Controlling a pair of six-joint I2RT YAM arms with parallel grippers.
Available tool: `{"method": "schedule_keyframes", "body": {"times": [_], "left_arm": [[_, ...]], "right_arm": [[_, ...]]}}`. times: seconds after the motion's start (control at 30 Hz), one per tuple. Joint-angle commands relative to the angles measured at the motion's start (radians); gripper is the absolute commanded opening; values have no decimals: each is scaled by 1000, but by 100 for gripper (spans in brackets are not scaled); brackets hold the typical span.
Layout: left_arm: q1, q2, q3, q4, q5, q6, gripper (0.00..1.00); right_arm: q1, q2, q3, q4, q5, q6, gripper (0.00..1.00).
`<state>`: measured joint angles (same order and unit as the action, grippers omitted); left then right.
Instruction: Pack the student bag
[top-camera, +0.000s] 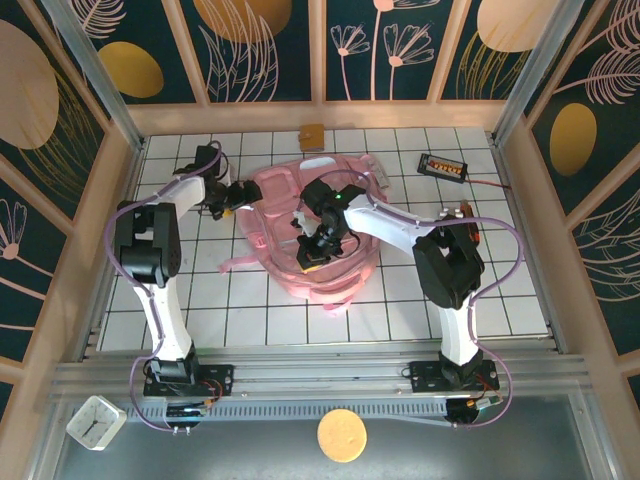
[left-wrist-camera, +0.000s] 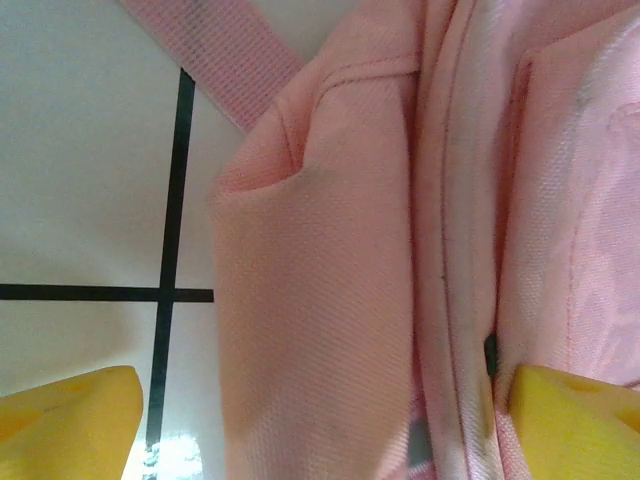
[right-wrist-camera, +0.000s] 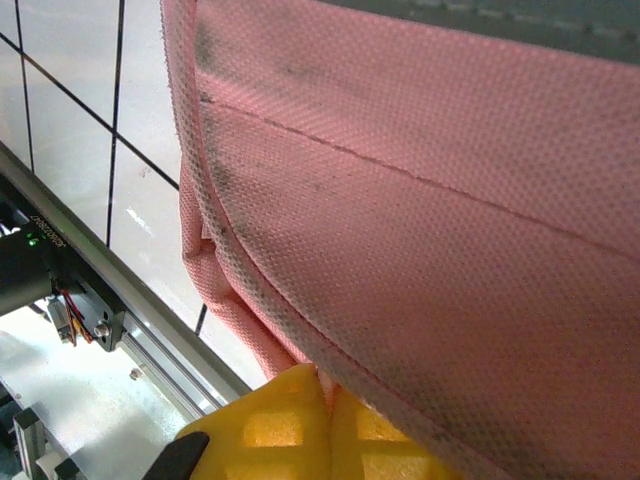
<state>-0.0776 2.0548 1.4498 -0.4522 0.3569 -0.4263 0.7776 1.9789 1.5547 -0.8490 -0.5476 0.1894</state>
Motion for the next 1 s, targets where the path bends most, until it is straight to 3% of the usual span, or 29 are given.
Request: {"method": "schedule_keyframes", "body": {"times": [0.0, 0.1, 0.23, 0.27, 0.37, 0.6, 0.8, 0.97], "left_arm": [[7, 37, -43, 61, 72, -32, 93], [7, 42, -106, 223, 186, -145, 83], [6, 1, -232, 477, 313, -326, 28], [6, -18, -263, 513, 324, -349, 18], [5, -104, -367, 613, 290, -426, 0], [6, -416, -748, 1093, 90, -837, 0], [1, -534, -796, 1037, -7, -872, 0], [-49, -596, -828, 1042, -74, -916, 0]], "right_arm": [[-23, -9, 25, 11, 12, -19, 0], [-23, -8, 12, 16, 12, -21, 0], [-39, -14, -14, 22, 16, -14, 0], [-46, -21, -23, 26, 14, -9, 0], [-58, -42, -46, 34, 11, 8, 0], [-25, -72, -48, -16, -33, 24, 0], [63, -48, 13, -104, -63, -15, 0], [90, -9, 81, -4, -112, 108, 0]]}}
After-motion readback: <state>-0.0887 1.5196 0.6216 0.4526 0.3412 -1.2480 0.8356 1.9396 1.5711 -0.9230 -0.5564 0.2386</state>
